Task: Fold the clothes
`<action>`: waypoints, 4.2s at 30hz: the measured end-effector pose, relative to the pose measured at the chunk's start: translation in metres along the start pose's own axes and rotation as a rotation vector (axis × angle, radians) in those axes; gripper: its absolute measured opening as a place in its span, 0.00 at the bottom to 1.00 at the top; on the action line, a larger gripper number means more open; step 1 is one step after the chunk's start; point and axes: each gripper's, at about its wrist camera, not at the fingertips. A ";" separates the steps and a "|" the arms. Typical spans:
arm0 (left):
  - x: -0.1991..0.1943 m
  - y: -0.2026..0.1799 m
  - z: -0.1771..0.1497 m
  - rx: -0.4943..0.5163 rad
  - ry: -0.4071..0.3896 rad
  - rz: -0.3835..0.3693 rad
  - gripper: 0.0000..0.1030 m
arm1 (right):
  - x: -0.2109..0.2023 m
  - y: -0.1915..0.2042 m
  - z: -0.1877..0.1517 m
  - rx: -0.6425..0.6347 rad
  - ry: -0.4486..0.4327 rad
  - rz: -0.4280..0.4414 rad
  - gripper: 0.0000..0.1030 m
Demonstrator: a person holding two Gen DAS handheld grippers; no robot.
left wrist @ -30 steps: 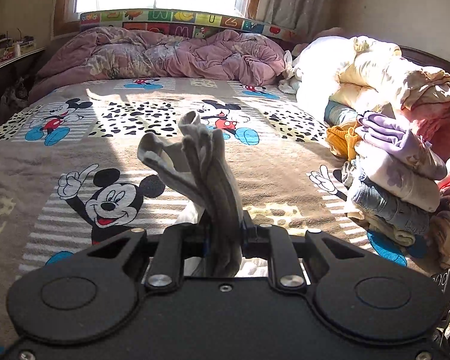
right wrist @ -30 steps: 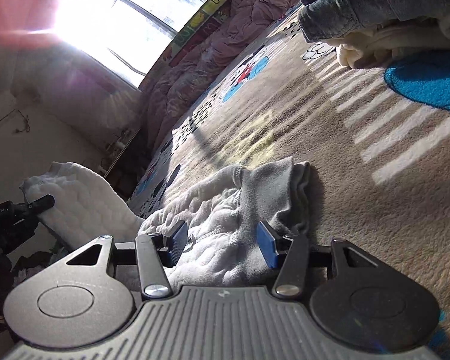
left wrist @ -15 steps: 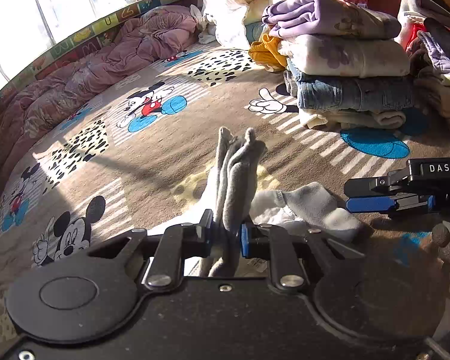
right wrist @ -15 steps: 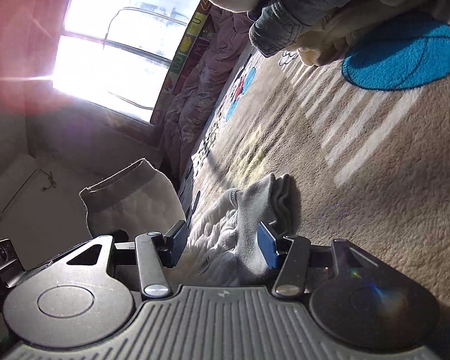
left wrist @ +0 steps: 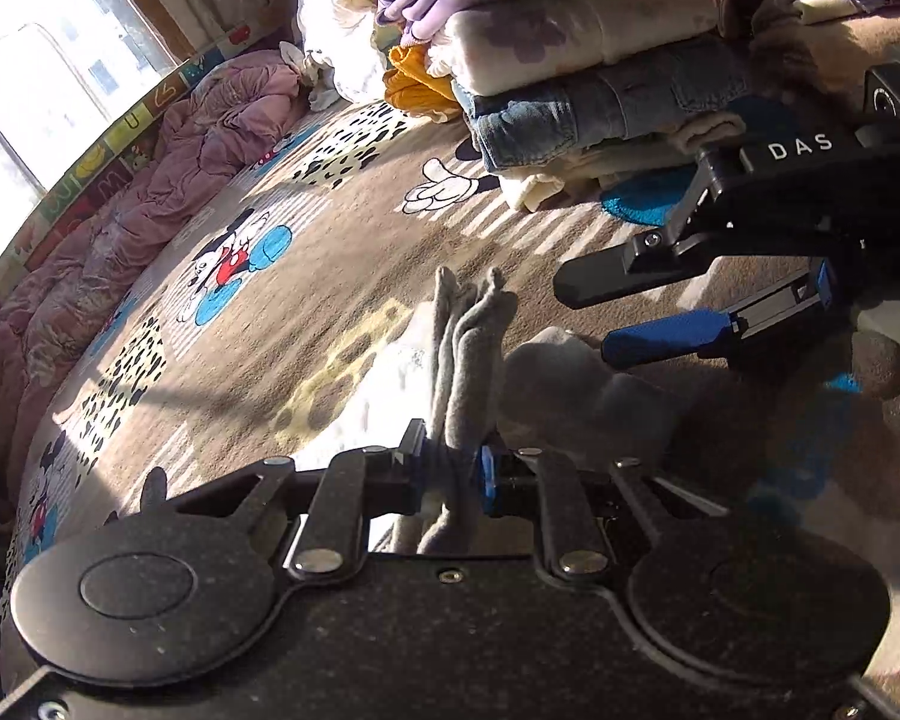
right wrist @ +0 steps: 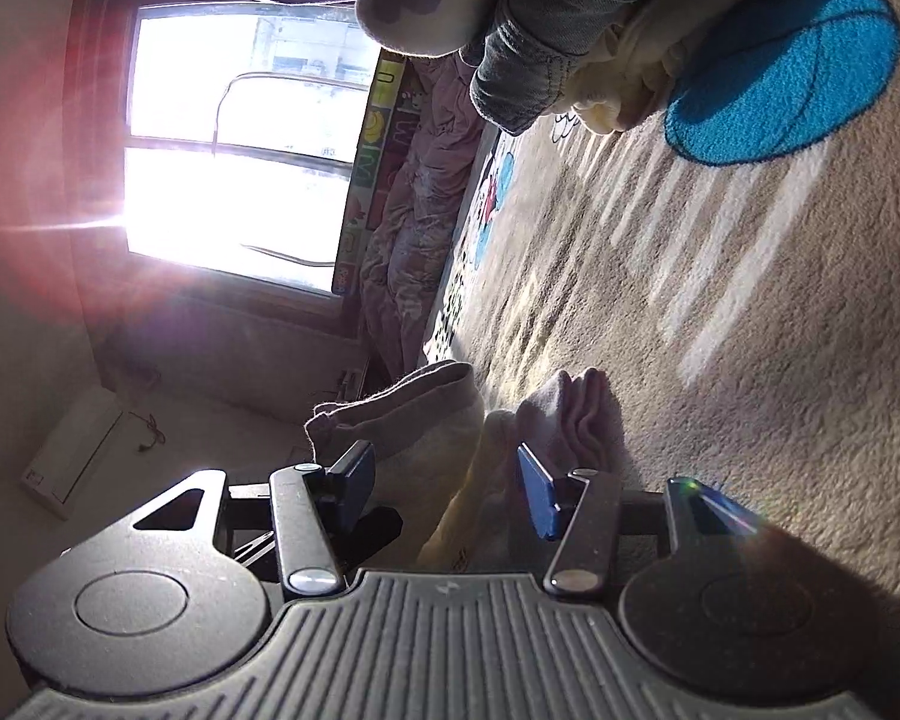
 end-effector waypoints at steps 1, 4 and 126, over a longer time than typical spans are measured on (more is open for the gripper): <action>-0.001 -0.011 -0.002 0.055 -0.012 0.006 0.15 | 0.001 -0.001 0.000 0.007 -0.001 0.004 0.52; 0.000 -0.031 -0.007 0.131 -0.011 -0.006 0.15 | 0.003 -0.004 0.002 0.024 -0.010 0.007 0.52; 0.034 0.154 -0.104 -0.657 0.416 -0.223 0.64 | 0.043 0.026 -0.082 0.064 -0.045 -0.369 0.73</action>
Point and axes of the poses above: each gripper's, at about its wrist camera, not at the fingertips, and x roughly the way its jaws point, y to its left, z to its top, and after that the axes turned 8 degrees about z, right-handed
